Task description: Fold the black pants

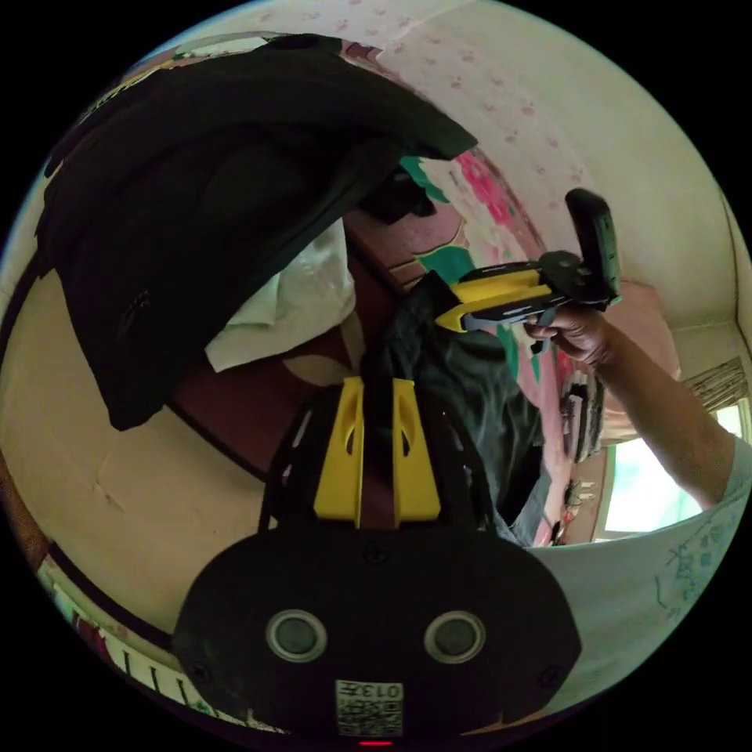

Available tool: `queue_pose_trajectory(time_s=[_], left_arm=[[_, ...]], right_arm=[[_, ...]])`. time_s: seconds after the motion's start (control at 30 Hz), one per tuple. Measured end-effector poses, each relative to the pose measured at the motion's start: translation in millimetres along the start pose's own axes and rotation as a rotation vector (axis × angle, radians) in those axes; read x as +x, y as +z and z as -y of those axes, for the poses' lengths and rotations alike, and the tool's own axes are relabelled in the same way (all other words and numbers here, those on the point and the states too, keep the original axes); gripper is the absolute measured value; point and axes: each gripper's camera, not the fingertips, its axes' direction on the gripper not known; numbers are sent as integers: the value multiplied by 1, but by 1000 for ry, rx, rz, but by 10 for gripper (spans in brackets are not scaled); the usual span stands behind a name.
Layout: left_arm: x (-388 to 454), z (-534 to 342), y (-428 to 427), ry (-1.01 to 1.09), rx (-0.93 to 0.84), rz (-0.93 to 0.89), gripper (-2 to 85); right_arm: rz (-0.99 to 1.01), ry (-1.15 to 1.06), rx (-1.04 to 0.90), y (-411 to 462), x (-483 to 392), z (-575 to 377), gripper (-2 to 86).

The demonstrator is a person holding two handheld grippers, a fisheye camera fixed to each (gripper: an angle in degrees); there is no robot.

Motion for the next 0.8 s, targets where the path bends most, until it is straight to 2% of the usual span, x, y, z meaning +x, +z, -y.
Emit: queue_pose_trajectory(time_s=[0.23, 0.43, 0.6, 0.8], left_arm=[[83, -29, -44, 154, 142, -90, 55], [226, -67, -64, 510, 170, -47, 55], [355, -114, -32, 858, 82, -9, 56], [461, -158, 49, 1138, -140, -35, 58]], right_arm=[[-97, -162, 232, -49, -58, -79, 54], [-262, -210, 454, -94, -142, -226, 53], [-405, -70, 542, -74, -219, -380, 52], [-518, 174, 411, 11, -281, -515, 48]])
